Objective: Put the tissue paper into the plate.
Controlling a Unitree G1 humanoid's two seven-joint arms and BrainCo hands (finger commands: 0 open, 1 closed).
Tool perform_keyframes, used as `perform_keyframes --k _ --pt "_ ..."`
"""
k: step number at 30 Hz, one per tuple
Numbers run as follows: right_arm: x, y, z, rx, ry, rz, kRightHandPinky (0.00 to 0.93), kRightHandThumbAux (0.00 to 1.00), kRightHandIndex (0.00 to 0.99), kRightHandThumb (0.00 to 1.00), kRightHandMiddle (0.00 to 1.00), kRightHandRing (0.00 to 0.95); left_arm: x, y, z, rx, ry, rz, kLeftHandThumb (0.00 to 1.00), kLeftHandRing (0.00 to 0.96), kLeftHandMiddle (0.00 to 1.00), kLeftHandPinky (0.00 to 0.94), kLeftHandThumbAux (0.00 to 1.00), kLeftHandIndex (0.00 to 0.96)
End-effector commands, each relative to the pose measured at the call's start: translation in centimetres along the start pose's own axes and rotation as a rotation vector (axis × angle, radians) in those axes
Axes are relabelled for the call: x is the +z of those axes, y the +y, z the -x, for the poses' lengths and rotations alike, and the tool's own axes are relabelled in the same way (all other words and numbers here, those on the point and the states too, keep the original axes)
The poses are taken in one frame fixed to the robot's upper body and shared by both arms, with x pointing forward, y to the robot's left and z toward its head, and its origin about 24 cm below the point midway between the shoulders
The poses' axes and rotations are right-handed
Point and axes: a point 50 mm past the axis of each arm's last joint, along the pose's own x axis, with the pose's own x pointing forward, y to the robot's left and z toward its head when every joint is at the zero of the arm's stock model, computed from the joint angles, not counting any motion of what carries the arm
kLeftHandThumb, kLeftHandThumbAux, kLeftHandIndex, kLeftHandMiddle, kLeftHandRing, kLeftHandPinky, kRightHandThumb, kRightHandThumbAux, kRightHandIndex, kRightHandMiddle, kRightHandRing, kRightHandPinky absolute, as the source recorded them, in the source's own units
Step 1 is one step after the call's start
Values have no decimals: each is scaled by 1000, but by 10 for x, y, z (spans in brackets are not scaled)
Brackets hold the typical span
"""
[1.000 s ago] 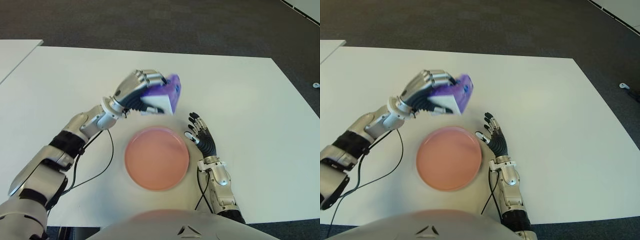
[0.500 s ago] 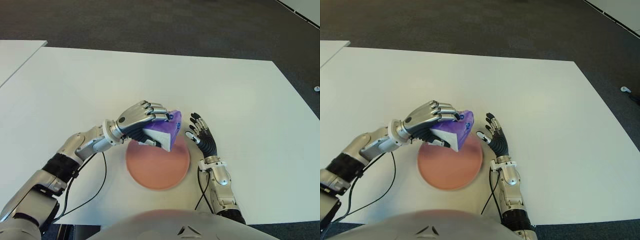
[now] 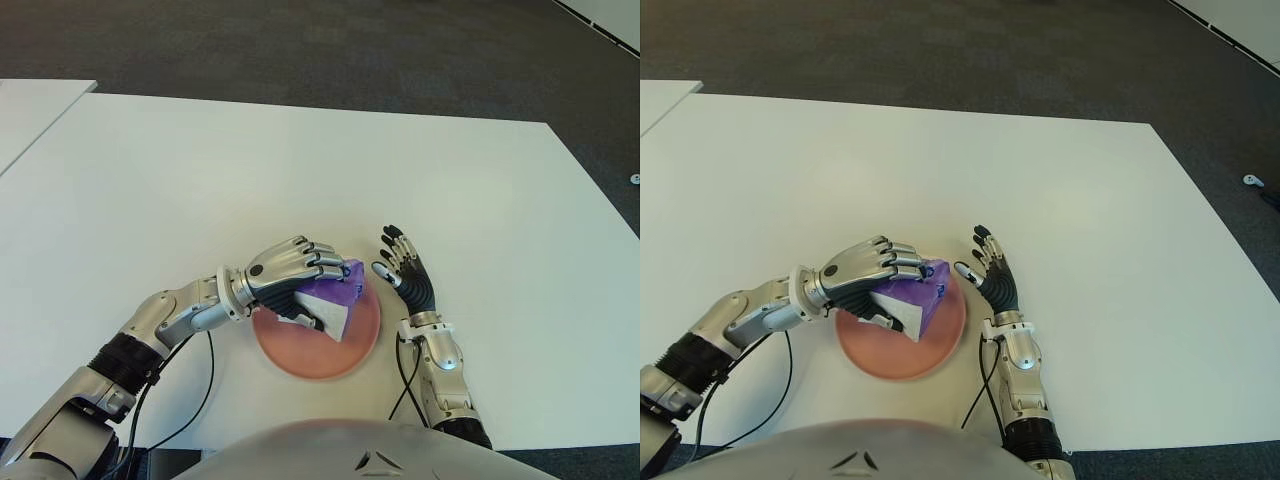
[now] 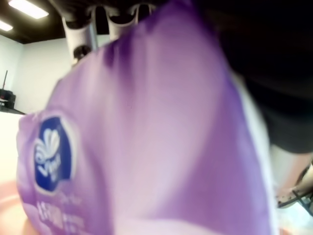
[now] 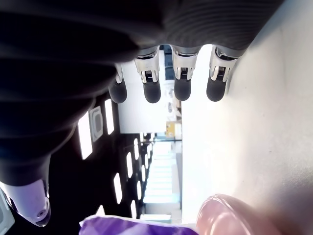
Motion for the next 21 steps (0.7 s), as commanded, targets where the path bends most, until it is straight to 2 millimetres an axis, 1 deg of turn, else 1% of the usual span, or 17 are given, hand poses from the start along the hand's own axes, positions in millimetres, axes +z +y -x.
perform_keyframes --k 1,8,16,18,21 --pt "-47 -5 35 -42 284 -36 0 616 0 0 0 0 -1 -5 3 -74 29 -41 748 843 841 835 698 442" --pt "-45 -5 33 -32 272 -33 0 619 0 0 0 0 1 -12 9 -150 70 -54 748 847 844 844 698 442" --pt "-45 -5 33 -19 269 -28 0 612 0 0 0 0 5 -17 11 -114 74 -55 748 849 847 845 698 442" --pt "-45 -5 33 -21 274 -31 0 610 0 0 0 0 10 -17 11 -100 70 -43 748 847 845 834 698 442" --pt "-46 -6 33 -23 278 -33 0 603 0 0 0 0 16 -17 10 -87 68 -27 727 792 797 744 698 440"
